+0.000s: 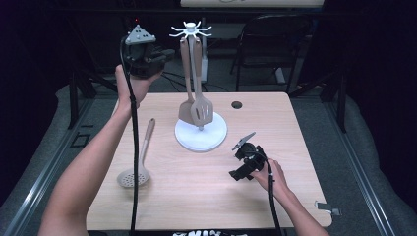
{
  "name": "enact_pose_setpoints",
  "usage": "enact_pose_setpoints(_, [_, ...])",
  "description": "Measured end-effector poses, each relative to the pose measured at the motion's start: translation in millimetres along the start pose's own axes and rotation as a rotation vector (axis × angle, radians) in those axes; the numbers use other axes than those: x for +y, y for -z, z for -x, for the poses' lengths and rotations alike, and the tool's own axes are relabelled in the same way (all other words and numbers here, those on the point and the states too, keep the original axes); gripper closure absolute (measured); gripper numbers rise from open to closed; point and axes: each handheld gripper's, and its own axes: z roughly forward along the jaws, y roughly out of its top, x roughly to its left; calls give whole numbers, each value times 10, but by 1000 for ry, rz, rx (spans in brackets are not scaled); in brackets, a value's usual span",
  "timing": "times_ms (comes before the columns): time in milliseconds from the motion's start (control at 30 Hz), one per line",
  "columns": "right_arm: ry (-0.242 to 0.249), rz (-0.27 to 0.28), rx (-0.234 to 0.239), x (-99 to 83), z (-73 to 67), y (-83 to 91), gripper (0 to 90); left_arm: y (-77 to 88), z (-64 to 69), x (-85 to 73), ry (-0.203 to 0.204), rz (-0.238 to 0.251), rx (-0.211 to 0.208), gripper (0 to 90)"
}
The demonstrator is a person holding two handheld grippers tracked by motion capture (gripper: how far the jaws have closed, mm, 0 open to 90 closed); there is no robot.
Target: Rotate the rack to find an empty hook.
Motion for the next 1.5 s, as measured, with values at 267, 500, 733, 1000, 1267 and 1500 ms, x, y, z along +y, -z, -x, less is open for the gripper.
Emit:
enact_pose_setpoints(267, [3, -8, 0, -19, 17, -1, 80, -57, -1, 216, -21, 1, 33, 889])
enact_pose_setpoints(500, [8, -24, -6, -10, 9, 2, 80, -183, -49, 308, -19, -30, 88, 899])
enact_pose_setpoints(733, [3, -27, -4, -18, 22, 0, 81, -263, -91, 331, -9, -48, 112, 900])
enact_pose_setpoints(1000, [5, -8, 0, -20, 21, -1, 81, -320, -127, 338, -4, -51, 131, 900])
enact_pose_setpoints(1267, [9, -6, -10, -18, 23, 11, 82, -238, -98, 298, -18, -46, 120, 900])
enact_pose_setpoints(1500, [14, -9, -11, -12, 19, 17, 82, -88, -77, 218, -23, -44, 103, 900])
